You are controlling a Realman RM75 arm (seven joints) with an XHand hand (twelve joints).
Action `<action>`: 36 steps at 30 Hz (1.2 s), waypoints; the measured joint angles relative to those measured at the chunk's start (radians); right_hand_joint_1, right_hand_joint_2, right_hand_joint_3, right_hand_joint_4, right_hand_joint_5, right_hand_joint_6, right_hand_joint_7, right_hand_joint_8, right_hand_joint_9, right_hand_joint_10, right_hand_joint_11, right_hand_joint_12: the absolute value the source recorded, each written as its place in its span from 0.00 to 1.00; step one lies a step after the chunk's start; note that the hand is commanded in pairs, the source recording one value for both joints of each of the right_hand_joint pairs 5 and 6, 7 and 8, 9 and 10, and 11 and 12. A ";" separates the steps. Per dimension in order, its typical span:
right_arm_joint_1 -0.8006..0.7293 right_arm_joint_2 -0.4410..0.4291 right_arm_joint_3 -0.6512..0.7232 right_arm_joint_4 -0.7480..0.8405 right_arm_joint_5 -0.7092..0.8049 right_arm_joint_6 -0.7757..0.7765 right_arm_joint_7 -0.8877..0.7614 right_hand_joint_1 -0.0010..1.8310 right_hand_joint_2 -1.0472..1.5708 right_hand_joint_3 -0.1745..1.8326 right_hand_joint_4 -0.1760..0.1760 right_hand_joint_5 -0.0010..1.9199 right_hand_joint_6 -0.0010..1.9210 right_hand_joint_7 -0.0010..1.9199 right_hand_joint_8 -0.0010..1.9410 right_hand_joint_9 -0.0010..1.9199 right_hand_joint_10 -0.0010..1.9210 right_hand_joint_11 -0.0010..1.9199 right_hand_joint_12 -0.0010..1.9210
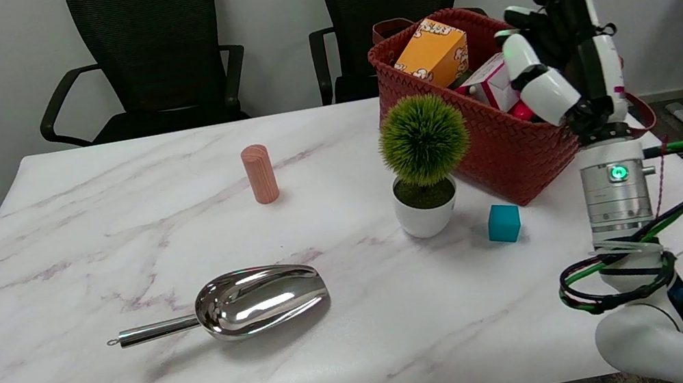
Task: Pick up the wooden cylinder.
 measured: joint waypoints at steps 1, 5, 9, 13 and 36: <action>0.001 0.000 -0.004 0.011 -0.002 -0.009 -0.013 0.51 0.81 0.33 0.50 0.02 0.02 0.14 0.13 0.24 0.24 0.30 0.30; 0.005 -0.003 -0.030 0.073 -0.010 -0.056 -0.086 0.51 0.81 0.33 0.50 0.02 0.02 0.13 0.13 0.22 0.22 0.23 0.23; 0.009 -0.008 -0.051 0.124 -0.016 -0.099 -0.160 0.51 0.81 0.32 0.50 0.02 0.02 0.13 0.13 0.21 0.21 0.21 0.21; 0.013 -0.016 -0.067 0.163 -0.020 -0.133 -0.236 0.53 0.81 0.31 0.50 0.01 0.01 0.13 0.12 0.19 0.19 0.20 0.20; 0.176 -0.104 -0.174 0.280 -0.027 -0.399 -0.656 0.57 0.78 0.28 0.50 0.03 0.03 0.10 0.10 0.17 0.17 0.21 0.21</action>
